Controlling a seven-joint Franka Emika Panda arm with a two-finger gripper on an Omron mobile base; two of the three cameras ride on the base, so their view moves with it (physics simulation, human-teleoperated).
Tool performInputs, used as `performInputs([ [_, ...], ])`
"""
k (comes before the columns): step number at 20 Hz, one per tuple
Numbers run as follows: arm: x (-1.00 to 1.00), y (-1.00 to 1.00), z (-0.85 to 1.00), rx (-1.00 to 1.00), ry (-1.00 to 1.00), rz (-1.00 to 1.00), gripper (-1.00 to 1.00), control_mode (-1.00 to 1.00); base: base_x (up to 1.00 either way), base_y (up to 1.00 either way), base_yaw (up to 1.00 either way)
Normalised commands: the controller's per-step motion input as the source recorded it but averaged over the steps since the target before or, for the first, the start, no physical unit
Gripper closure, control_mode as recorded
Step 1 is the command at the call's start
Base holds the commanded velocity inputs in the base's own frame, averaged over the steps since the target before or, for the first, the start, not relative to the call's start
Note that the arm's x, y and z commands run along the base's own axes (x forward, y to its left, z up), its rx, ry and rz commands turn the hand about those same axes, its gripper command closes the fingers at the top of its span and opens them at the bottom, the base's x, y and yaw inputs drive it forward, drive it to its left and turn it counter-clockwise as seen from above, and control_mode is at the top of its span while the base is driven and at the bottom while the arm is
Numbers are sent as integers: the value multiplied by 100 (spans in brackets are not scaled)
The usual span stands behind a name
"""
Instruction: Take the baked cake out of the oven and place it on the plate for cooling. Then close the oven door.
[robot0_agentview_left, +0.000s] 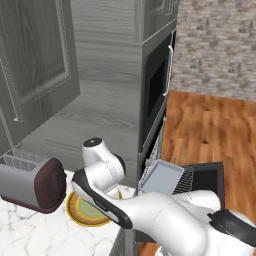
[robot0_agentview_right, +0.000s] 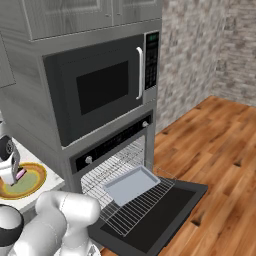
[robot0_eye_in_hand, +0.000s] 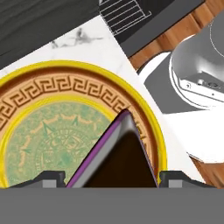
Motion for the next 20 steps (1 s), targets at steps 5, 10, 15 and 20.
performInputs([
  [5,24,13,-30,-2,2,0,100,-100,0,0,0],
  [10,28,15,-21,0,9,0,100,-100,0,0,0],
  [15,12,14,-25,0,7,0,-100,-100,0,0,0],
  [20,1,22,-20,-2,2,0,-100,-100,0,0,0],
])
